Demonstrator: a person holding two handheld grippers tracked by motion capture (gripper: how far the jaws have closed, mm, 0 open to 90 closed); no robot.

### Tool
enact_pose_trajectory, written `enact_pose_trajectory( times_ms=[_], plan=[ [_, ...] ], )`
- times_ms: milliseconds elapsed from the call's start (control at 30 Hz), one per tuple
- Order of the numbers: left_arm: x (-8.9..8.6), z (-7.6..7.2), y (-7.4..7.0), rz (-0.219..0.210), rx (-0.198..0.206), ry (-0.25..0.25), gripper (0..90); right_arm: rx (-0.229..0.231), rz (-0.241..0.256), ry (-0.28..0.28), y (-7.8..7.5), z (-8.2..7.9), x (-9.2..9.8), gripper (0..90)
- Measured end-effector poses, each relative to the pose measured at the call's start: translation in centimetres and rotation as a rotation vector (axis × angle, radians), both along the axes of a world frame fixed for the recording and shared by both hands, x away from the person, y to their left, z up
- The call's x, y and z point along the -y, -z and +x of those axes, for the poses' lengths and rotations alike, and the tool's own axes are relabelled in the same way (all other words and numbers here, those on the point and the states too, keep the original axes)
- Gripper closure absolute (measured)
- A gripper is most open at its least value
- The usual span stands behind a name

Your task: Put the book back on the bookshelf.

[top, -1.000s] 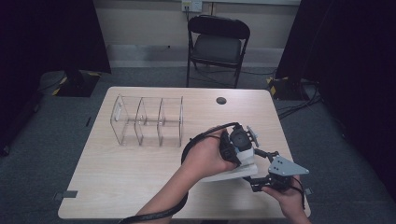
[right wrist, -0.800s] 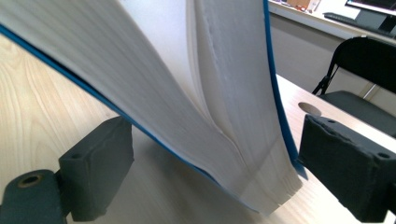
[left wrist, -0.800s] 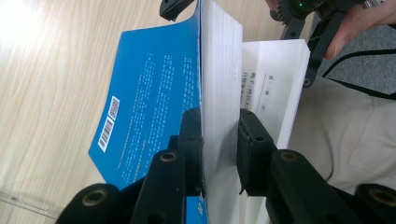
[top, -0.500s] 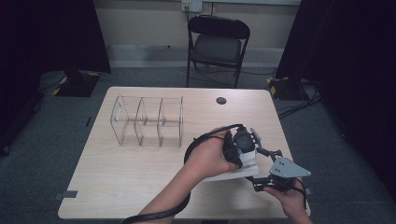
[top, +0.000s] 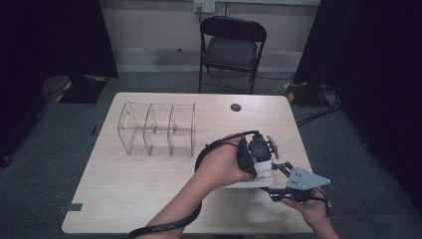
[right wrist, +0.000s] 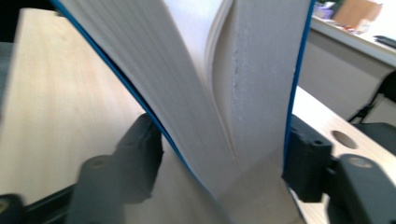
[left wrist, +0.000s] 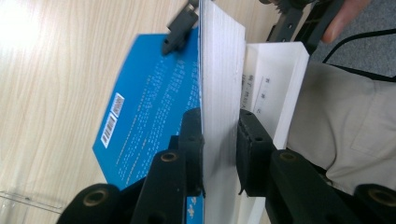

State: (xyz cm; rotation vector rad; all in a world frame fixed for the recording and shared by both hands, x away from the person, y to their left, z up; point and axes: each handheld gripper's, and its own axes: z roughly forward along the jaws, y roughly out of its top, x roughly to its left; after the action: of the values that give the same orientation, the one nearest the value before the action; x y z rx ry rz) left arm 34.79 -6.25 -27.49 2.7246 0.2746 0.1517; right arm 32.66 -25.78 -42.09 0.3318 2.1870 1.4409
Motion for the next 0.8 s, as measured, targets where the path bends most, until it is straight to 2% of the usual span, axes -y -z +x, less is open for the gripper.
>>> enact_pose_trajectory(
  times_ms=[133, 167, 267, 333, 400, 433, 467, 533, 567, 633, 667, 733, 767, 800],
  plan=[
    [-0.2, 0.2, -1.6, -0.021, 0.002, 0.019, 74.2, -0.053, 0.034, -0.037, -1.3, -0.4, 0.3, 44.8],
    [-0.2, 0.4, -1.8, -0.021, -0.009, 0.028, 74.0, -0.065, 0.045, -0.043, -1.6, -0.5, 0.4, 46.0],
    [-0.1, 1.0, -1.9, -0.020, -0.044, 0.026, 74.0, -0.099, 0.051, -0.059, -1.9, -0.4, 0.5, 46.6],
    [-0.1, 1.3, -1.9, -0.036, -0.043, 0.032, 73.7, -0.115, 0.064, -0.062, -1.9, -0.1, 0.6, 46.4],
    [0.0, 1.5, -2.0, -0.042, -0.037, 0.042, 73.5, -0.158, 0.081, -0.063, -1.9, 0.2, 0.8, 46.4],
    [0.1, 1.6, -2.0, -0.042, -0.040, 0.046, 73.2, -0.159, 0.082, -0.062, -1.9, 0.3, 0.8, 46.6],
    [0.2, 1.7, -1.9, -0.041, -0.046, 0.051, 72.3, -0.184, 0.083, -0.061, -2.0, 0.3, 0.8, 49.4],
    [0.3, 1.7, -2.0, -0.044, -0.005, 0.055, 68.1, -0.189, 0.056, -0.089, -2.0, 0.3, 0.9, 54.5],
    [0.3, 1.9, -2.1, -0.056, 0.008, 0.051, 66.1, -0.198, 0.074, -0.079, -1.9, 0.3, 1.0, 55.2],
    [0.3, 2.3, -2.2, -0.085, 0.057, 0.084, 62.2, -0.202, 0.086, -0.071, -1.9, 0.5, 1.2, 57.0],
    [0.2, 2.6, -2.3, -0.094, 0.089, 0.089, 56.8, -0.215, 0.101, -0.069, -1.8, 0.6, 1.2, 57.8],
    [0.1, 3.2, -2.6, -0.117, 0.130, 0.076, 39.7, -0.222, 0.115, -0.070, -1.7, 0.8, 1.5, 58.2],
    [0.1, 3.5, -2.8, -0.138, 0.135, 0.067, 34.0, -0.232, 0.121, -0.067, -1.7, 0.9, 1.5, 58.5],
    [-0.1, 3.8, -3.1, -0.161, 0.134, 0.070, 32.2, -0.232, 0.121, -0.064, -1.7, 1.0, 1.6, 58.7]
  ],
)
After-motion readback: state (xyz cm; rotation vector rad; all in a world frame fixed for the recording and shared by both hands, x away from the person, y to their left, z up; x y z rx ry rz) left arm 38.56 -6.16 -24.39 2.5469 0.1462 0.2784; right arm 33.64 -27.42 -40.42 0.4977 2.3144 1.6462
